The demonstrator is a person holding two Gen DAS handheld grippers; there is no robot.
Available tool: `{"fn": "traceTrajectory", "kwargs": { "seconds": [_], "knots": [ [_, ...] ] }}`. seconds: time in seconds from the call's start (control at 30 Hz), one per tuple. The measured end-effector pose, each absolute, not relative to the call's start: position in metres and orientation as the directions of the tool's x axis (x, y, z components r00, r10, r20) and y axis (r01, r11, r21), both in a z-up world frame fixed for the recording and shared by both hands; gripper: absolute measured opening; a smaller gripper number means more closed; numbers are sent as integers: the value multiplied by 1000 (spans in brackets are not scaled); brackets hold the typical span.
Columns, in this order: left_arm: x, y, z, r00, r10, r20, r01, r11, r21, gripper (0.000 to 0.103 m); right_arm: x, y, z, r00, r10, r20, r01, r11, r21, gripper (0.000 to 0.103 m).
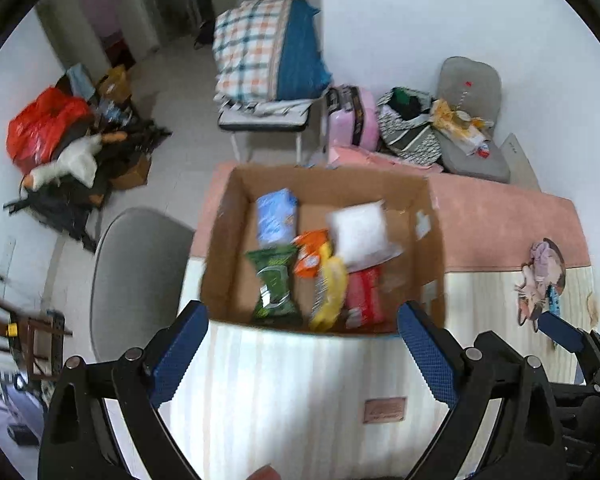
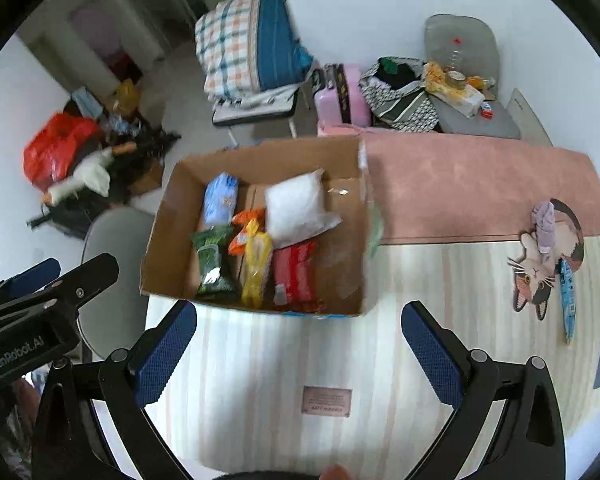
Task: Organize soft objects
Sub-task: 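Grasp the lavender cloth with left tool while right tool grasps blue tube pack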
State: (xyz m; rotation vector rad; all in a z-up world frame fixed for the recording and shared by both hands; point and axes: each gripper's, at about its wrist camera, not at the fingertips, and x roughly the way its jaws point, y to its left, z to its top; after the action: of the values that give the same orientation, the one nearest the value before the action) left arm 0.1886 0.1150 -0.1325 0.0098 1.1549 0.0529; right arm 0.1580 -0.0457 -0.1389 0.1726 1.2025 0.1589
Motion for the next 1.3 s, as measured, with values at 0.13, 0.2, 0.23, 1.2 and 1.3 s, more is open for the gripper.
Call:
{"fn": "traceTrajectory", "kwargs": {
  "seconds": [0.13, 0.2, 0.23, 1.2, 1.3],
  "knots": [
    [207, 61, -133, 429, 24, -903, 32, 999, 41, 97, 156, -95, -134, 405, 143, -903, 14, 987, 162, 103],
    [219, 21, -138, 437, 20, -899, 90, 994, 66, 97, 156, -131, -136, 405, 92, -910, 69, 989, 130, 103],
    [223, 5, -141, 437, 12, -899, 114, 991, 68, 97, 156, -147, -137, 404, 73, -912, 96, 988, 121, 103],
    [340, -426, -402, -150, 47, -988, 589, 807, -51, 97, 177, -520, -372, -38, -28, -999, 451, 891, -42, 97],
    [341, -438, -413, -174, 51, -983, 588, 806, -62, 97, 182, -528, -387, -62, -10, -998, 456, 889, -37, 95]
  ]
}}
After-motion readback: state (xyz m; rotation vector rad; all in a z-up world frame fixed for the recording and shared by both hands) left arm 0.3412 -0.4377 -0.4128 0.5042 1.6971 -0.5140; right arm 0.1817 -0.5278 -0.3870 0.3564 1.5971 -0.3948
